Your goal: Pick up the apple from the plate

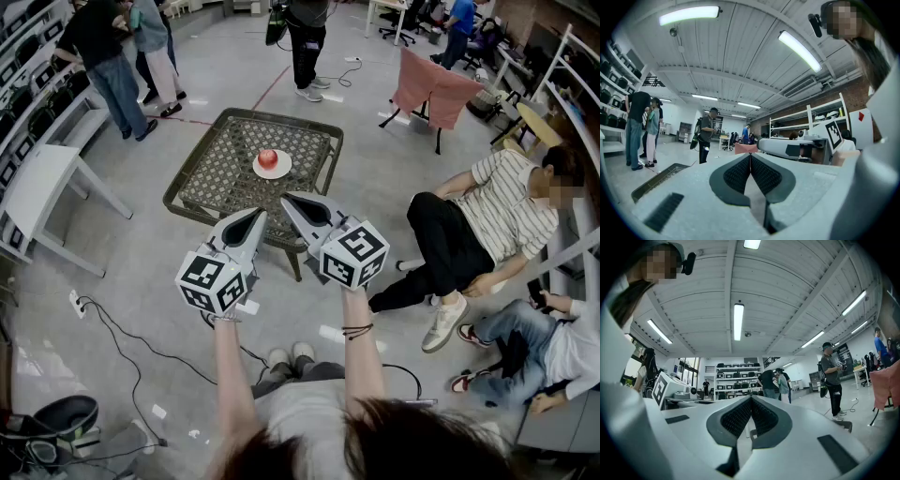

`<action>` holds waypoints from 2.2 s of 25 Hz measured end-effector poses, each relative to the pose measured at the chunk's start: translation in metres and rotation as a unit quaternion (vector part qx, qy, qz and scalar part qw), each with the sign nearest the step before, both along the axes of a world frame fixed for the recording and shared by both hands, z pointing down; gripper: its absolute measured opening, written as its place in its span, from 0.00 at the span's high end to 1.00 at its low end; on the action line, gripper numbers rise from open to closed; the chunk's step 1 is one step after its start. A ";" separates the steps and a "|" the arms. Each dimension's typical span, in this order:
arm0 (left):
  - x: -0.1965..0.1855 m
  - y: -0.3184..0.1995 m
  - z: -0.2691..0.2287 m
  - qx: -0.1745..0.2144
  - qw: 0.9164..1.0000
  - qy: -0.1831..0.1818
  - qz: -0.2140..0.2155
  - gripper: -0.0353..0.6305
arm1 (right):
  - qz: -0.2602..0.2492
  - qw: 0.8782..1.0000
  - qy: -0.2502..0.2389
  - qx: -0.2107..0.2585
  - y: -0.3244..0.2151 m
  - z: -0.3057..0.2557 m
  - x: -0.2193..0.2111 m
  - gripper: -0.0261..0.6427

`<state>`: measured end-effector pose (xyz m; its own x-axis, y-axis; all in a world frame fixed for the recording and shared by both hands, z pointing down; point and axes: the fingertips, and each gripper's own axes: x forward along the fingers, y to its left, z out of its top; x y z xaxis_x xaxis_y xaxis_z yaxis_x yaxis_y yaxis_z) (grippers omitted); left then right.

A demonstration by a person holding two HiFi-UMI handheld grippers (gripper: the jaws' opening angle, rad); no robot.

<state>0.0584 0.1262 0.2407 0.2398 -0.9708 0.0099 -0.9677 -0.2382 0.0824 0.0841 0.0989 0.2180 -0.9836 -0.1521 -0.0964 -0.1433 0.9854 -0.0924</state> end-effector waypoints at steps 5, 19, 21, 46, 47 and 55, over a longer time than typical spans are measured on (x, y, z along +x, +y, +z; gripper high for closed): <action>0.000 -0.004 0.002 0.003 1.000 0.003 -0.001 0.93 | 0.000 1.000 -0.003 -0.003 -0.006 0.002 0.002 0.95; 0.002 -0.012 0.019 -0.007 0.999 0.022 -0.024 0.93 | -0.002 1.000 -0.003 -0.019 -0.020 0.011 0.005 0.95; 0.000 -0.011 0.023 -0.013 0.999 0.023 -0.026 0.93 | 0.000 1.000 -0.004 -0.025 -0.022 0.014 0.002 0.95; -0.101 -0.081 0.039 -0.030 0.998 0.034 0.037 0.93 | 0.060 0.997 0.004 -0.054 -0.092 0.038 -0.088 0.95; -0.107 -0.085 0.040 -0.032 0.998 0.035 0.041 0.93 | 0.065 0.996 0.006 -0.056 -0.095 0.039 -0.092 0.95; -0.140 -0.104 0.051 -0.036 0.995 0.046 0.077 0.93 | 0.102 0.993 0.014 -0.061 -0.109 0.051 -0.122 0.95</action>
